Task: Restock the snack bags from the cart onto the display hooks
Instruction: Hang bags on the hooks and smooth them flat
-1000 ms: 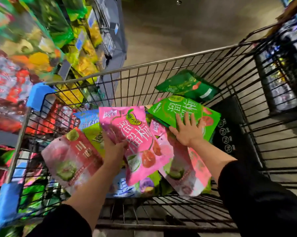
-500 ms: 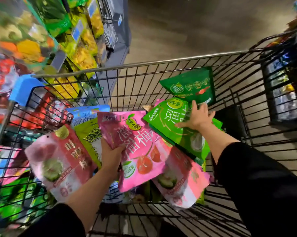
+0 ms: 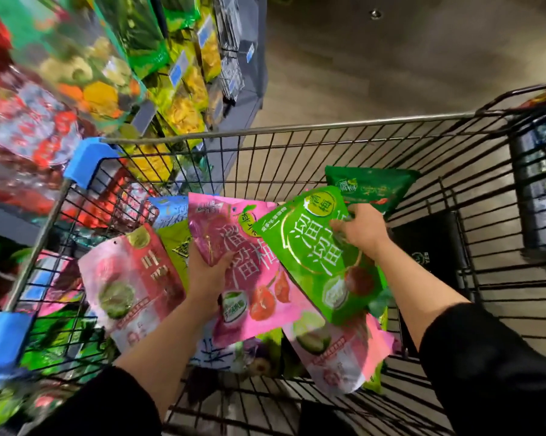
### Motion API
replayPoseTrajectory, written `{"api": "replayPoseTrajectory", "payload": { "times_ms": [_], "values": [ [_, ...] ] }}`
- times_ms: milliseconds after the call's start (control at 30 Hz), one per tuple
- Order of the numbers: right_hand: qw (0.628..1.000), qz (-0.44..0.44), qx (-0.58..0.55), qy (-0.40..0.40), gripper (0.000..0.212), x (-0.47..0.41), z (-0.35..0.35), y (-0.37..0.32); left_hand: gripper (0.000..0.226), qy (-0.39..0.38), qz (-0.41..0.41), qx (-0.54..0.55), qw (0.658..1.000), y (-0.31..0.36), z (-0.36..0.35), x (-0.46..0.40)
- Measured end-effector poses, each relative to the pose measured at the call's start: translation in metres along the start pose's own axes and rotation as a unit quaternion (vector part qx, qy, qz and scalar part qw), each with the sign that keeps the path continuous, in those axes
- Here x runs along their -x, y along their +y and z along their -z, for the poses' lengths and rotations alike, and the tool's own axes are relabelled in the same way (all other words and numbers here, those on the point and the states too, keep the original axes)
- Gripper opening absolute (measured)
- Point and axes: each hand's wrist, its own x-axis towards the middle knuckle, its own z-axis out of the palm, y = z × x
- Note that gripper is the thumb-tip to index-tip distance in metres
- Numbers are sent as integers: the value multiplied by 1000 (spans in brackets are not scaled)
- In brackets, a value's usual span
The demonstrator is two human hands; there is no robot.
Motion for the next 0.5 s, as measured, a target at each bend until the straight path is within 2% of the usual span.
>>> {"api": "replayPoseTrajectory", "payload": {
  "times_ms": [100,167,233,300,400,500],
  "values": [
    [998,60,-10,-1,29,15,-8,-14,59,31,-36,5,999,8,17,10],
    [994,100,-37,9,28,29,-9,-26,55,52,-46,16,997,16,32,16],
    [985,142,-86,39,21,50,-4,-44,43,62,-49,41,996,32,50,27],
    [972,165,-147,81,17,75,5,-70,48,64,-78,43,994,53,69,42],
    [939,230,-219,131,37,109,21,-116,74,76,-184,58,978,91,103,69],
    [911,292,-252,146,62,143,35,-170,81,100,-248,87,960,132,143,97]
  ]
}}
